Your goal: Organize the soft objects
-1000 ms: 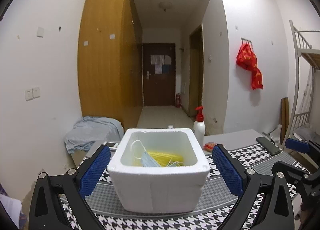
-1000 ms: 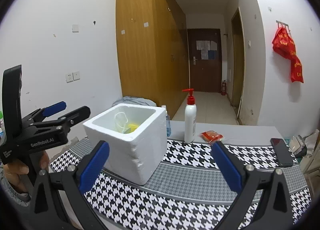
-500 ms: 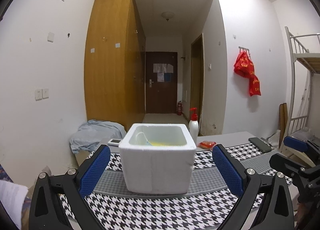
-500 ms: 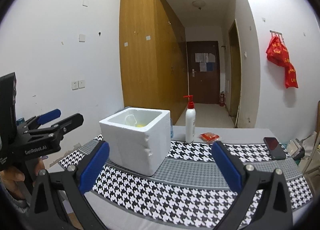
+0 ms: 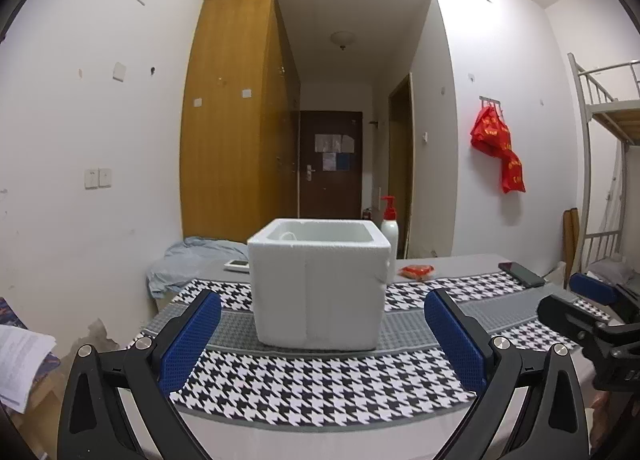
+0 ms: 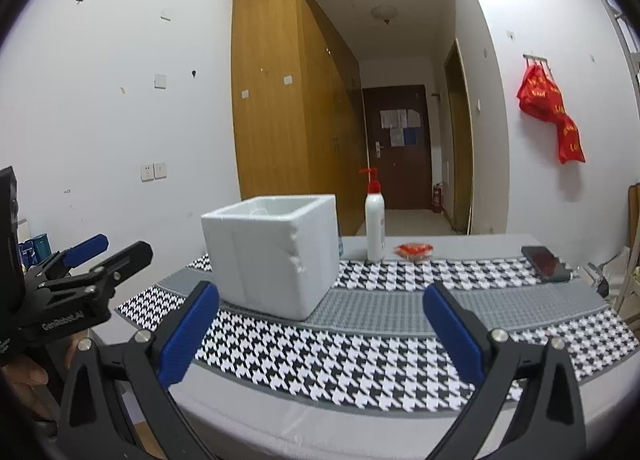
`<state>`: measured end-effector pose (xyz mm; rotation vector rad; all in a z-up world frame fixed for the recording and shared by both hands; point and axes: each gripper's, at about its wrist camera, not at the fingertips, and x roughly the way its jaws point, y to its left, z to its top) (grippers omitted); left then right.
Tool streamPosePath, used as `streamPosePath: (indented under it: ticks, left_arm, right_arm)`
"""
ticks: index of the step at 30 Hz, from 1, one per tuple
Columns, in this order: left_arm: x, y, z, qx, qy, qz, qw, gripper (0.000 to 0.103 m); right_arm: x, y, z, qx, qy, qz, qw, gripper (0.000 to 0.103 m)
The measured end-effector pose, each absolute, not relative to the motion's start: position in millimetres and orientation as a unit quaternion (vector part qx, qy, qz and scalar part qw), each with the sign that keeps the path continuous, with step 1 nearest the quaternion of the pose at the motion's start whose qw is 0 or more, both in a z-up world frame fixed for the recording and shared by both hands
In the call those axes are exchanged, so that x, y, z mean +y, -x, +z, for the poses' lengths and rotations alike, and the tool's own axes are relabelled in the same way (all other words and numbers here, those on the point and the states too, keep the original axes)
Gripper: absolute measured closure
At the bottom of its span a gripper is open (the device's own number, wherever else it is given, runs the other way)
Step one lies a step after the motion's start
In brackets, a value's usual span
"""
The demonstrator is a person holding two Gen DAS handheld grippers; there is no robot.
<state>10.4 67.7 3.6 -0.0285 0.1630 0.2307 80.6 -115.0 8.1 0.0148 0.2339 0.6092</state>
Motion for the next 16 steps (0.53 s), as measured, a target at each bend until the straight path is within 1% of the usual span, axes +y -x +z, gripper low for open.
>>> streamPosePath:
  ticks: [16]
  left_arm:
    - [66.9,-10.1,-1.2,0.099,0.009,0.109,0.989,0.001]
  right_arm:
    - [-119.6,-78.7,1.7,0.127,-0.01,0.295,0.947,0.0]
